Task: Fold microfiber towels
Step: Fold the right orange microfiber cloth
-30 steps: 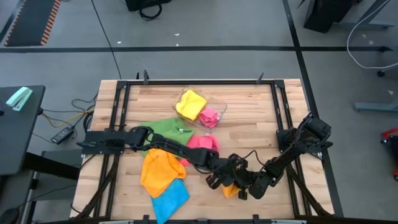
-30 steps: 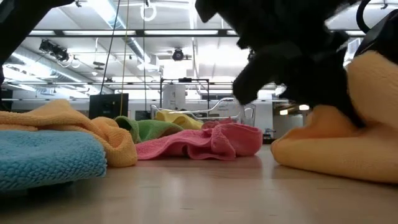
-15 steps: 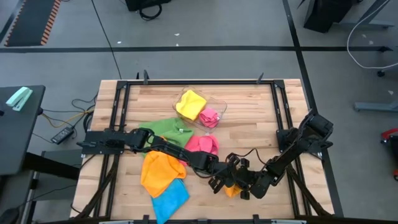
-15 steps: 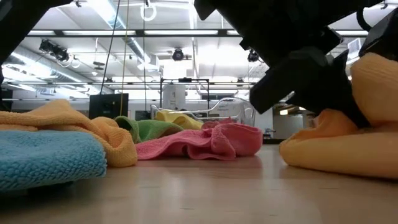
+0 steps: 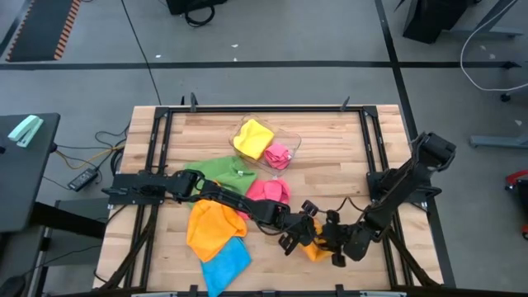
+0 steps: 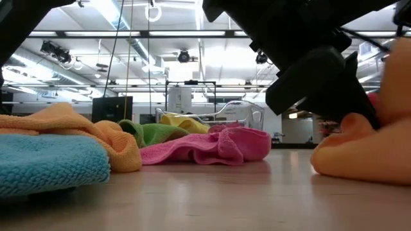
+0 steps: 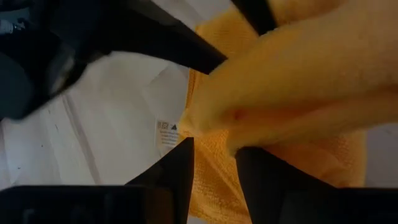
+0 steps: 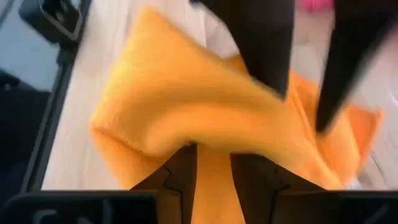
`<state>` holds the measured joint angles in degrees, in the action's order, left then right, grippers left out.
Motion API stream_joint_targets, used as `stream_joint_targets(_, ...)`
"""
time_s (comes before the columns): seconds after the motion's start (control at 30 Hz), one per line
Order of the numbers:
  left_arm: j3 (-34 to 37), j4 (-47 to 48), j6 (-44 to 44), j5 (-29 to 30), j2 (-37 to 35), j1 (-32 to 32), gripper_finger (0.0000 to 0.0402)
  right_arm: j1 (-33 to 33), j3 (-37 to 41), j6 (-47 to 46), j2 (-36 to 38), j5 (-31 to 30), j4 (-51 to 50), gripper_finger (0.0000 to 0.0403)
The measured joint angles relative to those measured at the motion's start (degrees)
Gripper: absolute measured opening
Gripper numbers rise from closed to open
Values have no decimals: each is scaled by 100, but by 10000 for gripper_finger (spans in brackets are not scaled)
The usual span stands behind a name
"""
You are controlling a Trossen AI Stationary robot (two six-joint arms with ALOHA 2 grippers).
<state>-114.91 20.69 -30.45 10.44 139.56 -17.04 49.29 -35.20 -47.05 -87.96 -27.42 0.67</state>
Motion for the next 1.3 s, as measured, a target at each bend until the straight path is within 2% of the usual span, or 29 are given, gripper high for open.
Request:
stream_joint_targets(0.23, 2, -64, 29, -111, -17, -14, 115, 200, -2, -525, 541, 53, -1139, 106)
stream_joint_targets(0.5, 9, 66, 85, -127, -319, -7, 93, 520, -7, -548, 557, 53, -1914, 106)
stream_joint_targets(0.77, 7, 390, -146, -178, -611, 11, 83, 852, -7, -544, 568, -109, -1894, 106)
stream_joint_targets(0.87, 2, 659, -327, -676, -697, 11, 84, 940, -7, -567, 568, -257, -1893, 106)
stream_joint_targets(1.03, 2, 1152, -178, -2278, -734, -14, 77, 951, -7, -679, 568, -459, -1967, 106)
stream_joint_targets(1.13, -6, 1129, 33, -2530, -664, -71, 70, 951, -7, -677, 568, -713, -2109, 106)
stream_joint_targets(1.3, 9, 879, 326, -2529, -331, -242, 59, 887, -7, -709, 568, -1002, -2285, 106)
